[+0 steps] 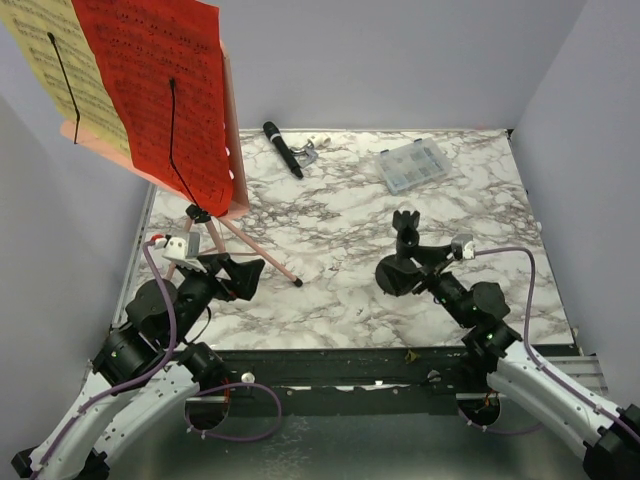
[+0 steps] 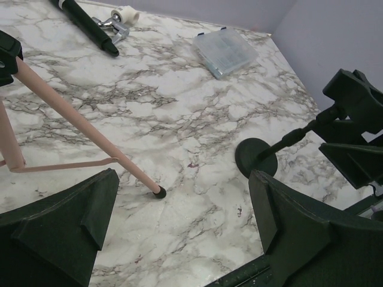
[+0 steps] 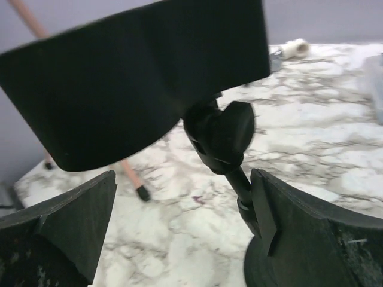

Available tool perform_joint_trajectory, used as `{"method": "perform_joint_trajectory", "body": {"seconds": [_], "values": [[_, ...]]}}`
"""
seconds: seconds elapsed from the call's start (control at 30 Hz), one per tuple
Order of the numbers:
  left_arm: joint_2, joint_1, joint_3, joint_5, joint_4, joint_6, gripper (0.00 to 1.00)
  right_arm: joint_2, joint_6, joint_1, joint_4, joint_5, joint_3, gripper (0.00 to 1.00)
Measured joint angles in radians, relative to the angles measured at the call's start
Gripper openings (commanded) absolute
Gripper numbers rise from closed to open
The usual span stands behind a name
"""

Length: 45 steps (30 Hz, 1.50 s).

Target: Set up the instrument practice props

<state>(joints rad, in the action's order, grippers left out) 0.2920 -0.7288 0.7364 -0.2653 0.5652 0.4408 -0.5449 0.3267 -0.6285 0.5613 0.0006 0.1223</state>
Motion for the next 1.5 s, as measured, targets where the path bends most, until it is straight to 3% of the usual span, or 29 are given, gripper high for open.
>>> {"method": "perform_joint_trajectory", "body": {"seconds": [0.13, 0.3, 0.57, 0.8, 0.9, 1.03, 1.23, 1.37, 1.5], "values": [[-0.011, 0.000, 0.000, -0.010, 0.000, 0.000, 0.99, 0.117, 0.107, 0.000, -0.090, -0.162, 0.006, 1.00], [-0.017, 0.000, 0.000, -0.016, 0.000, 0.003, 0.99, 0.156, 0.243, -0.001, -0.171, -0.220, 0.032, 1.00], [-0.015, 0.000, 0.000, 0.019, -0.006, 0.006, 0.96, 0.050, 0.264, -0.001, -0.291, -0.241, 0.100, 1.00], [0.161, 0.000, -0.020, 0.268, -0.120, 0.032, 0.95, -0.095, 0.248, -0.001, -0.382, -0.117, 0.209, 1.00], [0.319, -0.009, -0.056, 0.405, -0.220, 0.075, 0.97, -0.077, 0.270, -0.003, -0.438, -0.013, 0.224, 1.00], [0.425, -0.111, -0.126, 0.438, -0.325, 0.119, 0.99, 0.000, 0.280, -0.003, -0.504, 0.057, 0.206, 1.00], [0.495, -0.299, -0.151, 0.344, -0.461, 0.137, 0.99, 0.156, 0.267, -0.003, -0.519, 0.080, 0.153, 1.00], [0.693, -0.429, -0.112, 0.051, -0.513, 0.185, 0.99, 0.193, 0.238, -0.003, -0.531, 0.077, 0.152, 1.00], [0.922, -0.421, -0.019, -0.156, -0.478, 0.255, 0.99, 0.206, 0.217, -0.003, -0.578, 0.062, 0.155, 1.00]]}}
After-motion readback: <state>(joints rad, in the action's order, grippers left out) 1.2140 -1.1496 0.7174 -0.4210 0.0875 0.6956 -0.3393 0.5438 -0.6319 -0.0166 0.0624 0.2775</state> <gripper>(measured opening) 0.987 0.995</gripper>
